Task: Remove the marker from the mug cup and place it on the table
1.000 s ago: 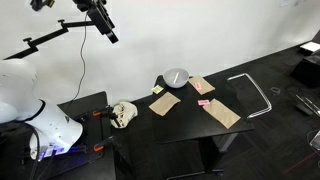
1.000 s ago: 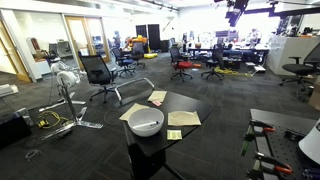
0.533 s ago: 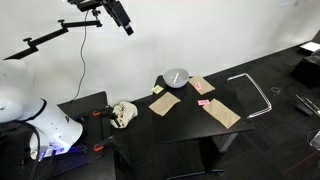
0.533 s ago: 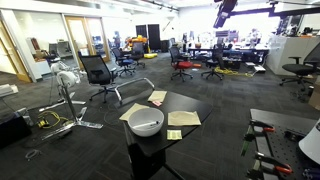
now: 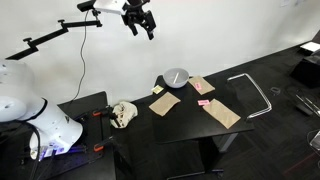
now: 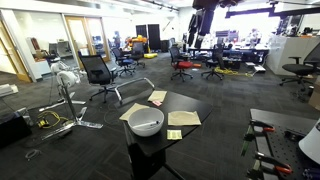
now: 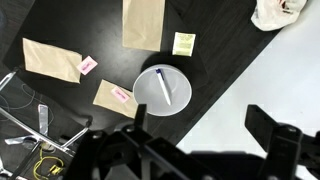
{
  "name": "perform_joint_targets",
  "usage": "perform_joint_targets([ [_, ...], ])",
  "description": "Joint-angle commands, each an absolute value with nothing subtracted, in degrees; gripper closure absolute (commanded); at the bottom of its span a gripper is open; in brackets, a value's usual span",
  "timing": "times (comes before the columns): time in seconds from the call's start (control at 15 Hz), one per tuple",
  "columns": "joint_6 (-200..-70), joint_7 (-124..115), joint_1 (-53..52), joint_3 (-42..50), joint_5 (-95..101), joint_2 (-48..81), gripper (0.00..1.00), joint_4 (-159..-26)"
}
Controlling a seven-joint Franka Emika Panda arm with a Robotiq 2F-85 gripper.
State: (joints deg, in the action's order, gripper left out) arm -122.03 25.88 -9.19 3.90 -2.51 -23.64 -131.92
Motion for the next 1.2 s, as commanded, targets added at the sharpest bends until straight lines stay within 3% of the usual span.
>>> perform_joint_targets([
  [0.0, -125.04, 29.46, -8.83, 2.90, -0.77, -16.53, 0.00, -128.33],
  [0.4, -133.36, 27.94, -7.96, 0.93, 1.00, -10.76, 0.00, -128.93],
  [1.13, -132.50, 28.68, -7.71, 0.97, -0.08, -10.49, 0.00, -129.33],
])
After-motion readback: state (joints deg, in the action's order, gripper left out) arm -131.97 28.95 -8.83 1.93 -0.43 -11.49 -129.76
